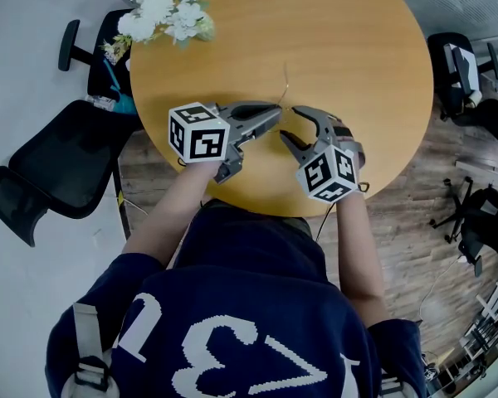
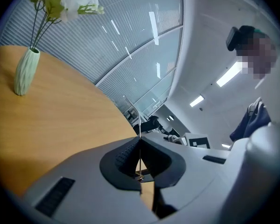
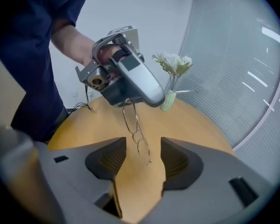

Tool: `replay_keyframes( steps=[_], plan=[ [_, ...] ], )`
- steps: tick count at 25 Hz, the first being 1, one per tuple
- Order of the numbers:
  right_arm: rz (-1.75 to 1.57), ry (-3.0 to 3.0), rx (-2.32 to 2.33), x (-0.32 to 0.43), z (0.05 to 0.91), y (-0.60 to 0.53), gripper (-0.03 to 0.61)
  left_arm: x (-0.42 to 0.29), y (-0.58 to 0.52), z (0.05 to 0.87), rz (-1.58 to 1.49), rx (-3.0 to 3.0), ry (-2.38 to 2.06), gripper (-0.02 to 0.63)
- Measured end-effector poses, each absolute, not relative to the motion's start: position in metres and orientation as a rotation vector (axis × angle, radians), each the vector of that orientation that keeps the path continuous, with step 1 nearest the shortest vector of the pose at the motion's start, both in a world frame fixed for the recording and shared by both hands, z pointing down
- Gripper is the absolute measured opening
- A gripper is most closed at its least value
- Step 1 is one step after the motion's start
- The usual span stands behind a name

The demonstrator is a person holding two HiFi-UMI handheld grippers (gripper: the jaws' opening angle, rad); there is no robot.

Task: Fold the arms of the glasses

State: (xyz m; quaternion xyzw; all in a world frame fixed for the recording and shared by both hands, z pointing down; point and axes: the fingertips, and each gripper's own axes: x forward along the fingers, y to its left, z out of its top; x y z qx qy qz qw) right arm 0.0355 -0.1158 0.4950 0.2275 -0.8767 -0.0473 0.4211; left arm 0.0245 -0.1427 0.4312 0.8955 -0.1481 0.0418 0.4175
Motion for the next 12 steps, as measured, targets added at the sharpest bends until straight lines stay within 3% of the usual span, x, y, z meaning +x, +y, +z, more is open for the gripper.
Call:
replay_keyframes(
  steps=[8,12],
  plan=[
    [-0.310,-2.159,0.587,0.032,0.494,-0.116,0.215,0.026,-0.136,0.416,0.046,2.217,-0.276,0.015],
    [-0.410,-2.157,0.579,0.026,0.485,-0.113,0.094,0.026,-0.136,0.415,0.040,2.217,-0.274,0.015]
  ],
)
